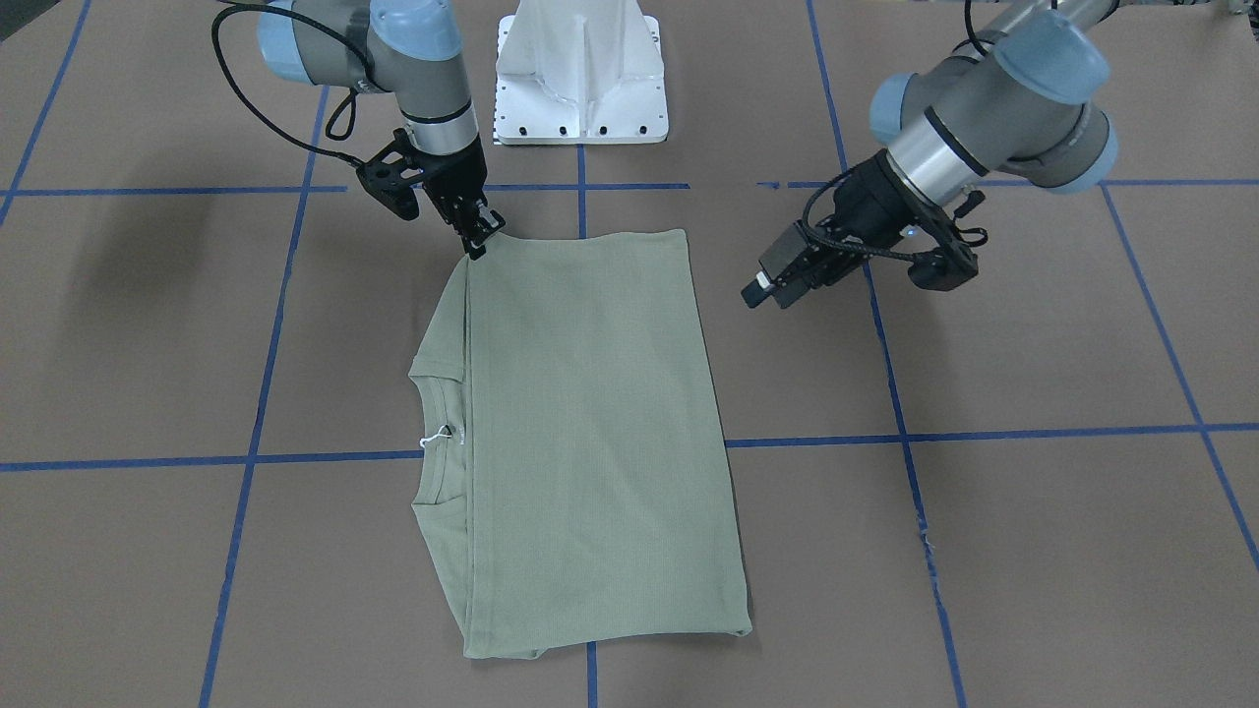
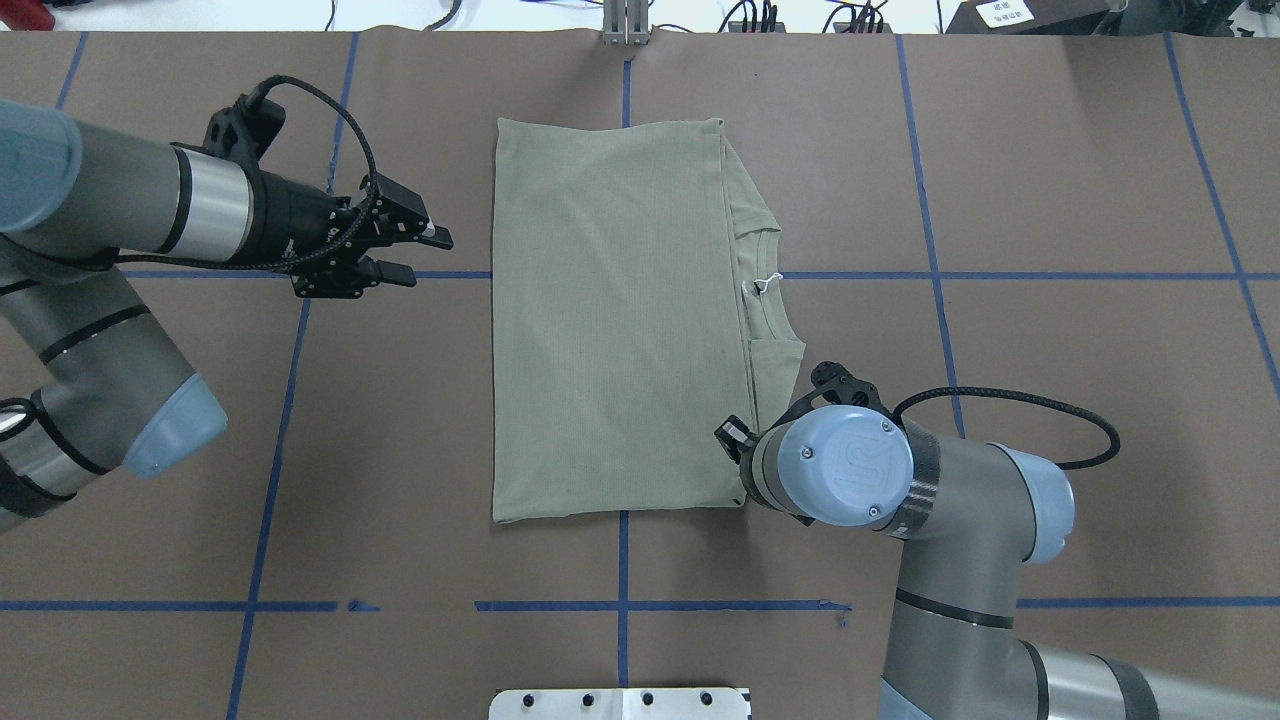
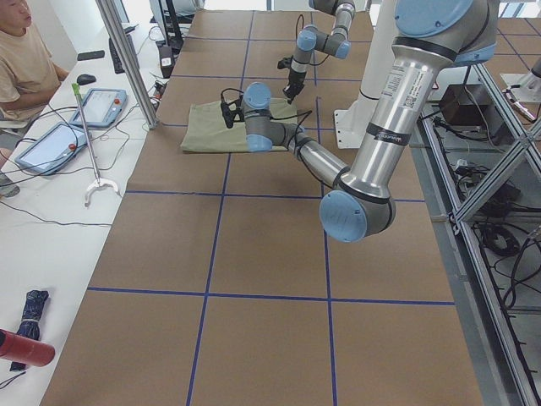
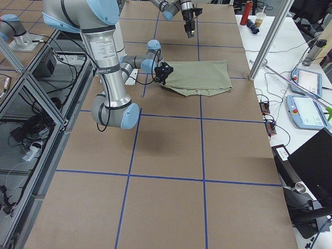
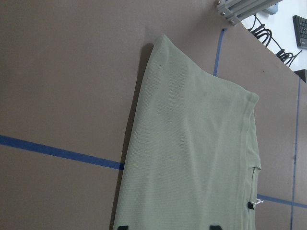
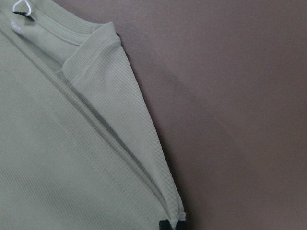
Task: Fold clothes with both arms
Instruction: 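Move the left gripper to the shirt edge nearest the robot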
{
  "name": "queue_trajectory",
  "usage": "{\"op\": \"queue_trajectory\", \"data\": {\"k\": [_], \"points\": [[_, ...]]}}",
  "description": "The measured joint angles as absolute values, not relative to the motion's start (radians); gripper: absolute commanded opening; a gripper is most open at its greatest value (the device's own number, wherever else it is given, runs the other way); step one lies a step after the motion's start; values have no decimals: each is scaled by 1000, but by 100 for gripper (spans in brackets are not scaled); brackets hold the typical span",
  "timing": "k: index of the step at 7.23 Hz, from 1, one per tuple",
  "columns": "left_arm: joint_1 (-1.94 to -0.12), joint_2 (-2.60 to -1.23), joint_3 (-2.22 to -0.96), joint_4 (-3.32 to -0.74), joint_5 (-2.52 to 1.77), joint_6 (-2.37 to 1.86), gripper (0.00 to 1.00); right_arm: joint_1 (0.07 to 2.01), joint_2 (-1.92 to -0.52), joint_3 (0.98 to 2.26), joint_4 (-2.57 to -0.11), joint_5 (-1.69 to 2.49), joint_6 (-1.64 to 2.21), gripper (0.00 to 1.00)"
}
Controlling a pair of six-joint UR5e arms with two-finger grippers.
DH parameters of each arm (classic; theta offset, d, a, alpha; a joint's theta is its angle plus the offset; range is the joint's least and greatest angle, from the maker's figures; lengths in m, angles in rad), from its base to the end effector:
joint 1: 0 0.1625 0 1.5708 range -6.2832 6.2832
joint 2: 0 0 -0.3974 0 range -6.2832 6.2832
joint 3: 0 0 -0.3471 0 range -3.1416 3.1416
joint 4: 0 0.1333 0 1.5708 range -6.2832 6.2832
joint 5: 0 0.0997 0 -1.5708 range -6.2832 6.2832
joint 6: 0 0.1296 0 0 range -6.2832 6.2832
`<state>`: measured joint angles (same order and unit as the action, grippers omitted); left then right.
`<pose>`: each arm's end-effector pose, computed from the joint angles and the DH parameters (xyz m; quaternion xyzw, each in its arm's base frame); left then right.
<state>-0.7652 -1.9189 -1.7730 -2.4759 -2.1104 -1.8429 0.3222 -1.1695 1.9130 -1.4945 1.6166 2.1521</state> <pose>0.3529 -0.4314 0.2683 -0.0365 0.6703 -0.2028 0.7129 -0.5036 -0.3024 0.3088 -0.0723 -0.3924 0.3921 0.8289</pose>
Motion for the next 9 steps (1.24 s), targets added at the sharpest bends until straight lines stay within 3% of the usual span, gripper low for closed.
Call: {"op": "queue_trajectory", "data": {"k": [2, 4, 9], "points": [[-612, -1870, -1860, -2457, -2021, -1956, 70, 308, -1179, 1934, -1503, 1617, 2172, 0], [-515, -1853, -1881, -2437, -1984, -1976, 93, 297, -1193, 1951, -1508, 1617, 2175, 0], [-333, -1843, -1873, -2225, -1795, -2053, 76, 291, -1210, 1959, -1508, 1610, 2175, 0]]}}
